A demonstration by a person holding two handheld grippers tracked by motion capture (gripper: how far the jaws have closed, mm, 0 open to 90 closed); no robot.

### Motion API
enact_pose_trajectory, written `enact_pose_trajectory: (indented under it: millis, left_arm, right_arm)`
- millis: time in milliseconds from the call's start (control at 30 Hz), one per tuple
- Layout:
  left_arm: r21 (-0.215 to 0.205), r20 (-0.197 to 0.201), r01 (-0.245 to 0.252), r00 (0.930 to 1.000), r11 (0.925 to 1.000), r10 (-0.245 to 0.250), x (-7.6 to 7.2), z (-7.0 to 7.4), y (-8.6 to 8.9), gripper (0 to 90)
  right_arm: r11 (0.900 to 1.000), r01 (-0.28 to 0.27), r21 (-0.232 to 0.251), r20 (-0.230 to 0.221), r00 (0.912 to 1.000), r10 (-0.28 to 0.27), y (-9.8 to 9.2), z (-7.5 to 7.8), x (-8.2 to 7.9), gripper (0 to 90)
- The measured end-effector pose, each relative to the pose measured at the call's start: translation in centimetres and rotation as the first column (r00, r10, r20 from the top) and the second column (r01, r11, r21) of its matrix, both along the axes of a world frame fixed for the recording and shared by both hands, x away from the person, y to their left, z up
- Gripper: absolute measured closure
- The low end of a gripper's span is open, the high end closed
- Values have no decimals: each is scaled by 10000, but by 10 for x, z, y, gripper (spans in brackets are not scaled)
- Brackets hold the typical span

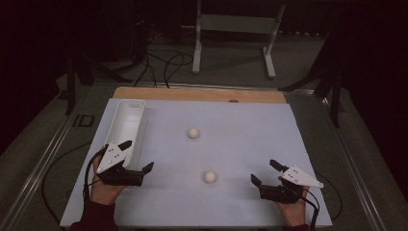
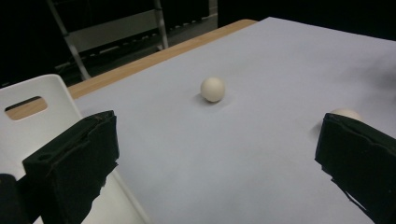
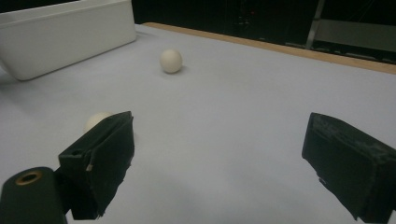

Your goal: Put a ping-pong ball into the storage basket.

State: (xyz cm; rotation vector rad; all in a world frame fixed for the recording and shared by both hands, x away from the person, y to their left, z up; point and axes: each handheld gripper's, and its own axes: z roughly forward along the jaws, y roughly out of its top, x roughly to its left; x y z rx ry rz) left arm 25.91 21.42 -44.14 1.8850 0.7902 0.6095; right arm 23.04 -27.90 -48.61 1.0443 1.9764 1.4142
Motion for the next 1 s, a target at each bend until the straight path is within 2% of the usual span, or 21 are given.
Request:
enact_pose_trajectory:
  millis: [333,533,733,1000]
  left_arm:
    - [648,-396,582,9977,9962,-557,8,7,-14,3]
    - [621,-355,853,9959,9944,-832,12,10,-21,3]
    - [420,-308,1087,9937,9932,-1074,19,15,-28,3]
    - [431,-197,1322,9911,9903,-1314,28,21,-39,3]
  right_arm:
    - [9997,235,88,-114,9997,-234,-3,-3,2,90]
    - [9994,314,156,-89,9995,-313,-5,-3,2,90]
    - [9991,383,154,-86,9992,-382,-6,-3,2,90]
    - [9990,415,170,-58,9991,-414,-6,-3,2,90]
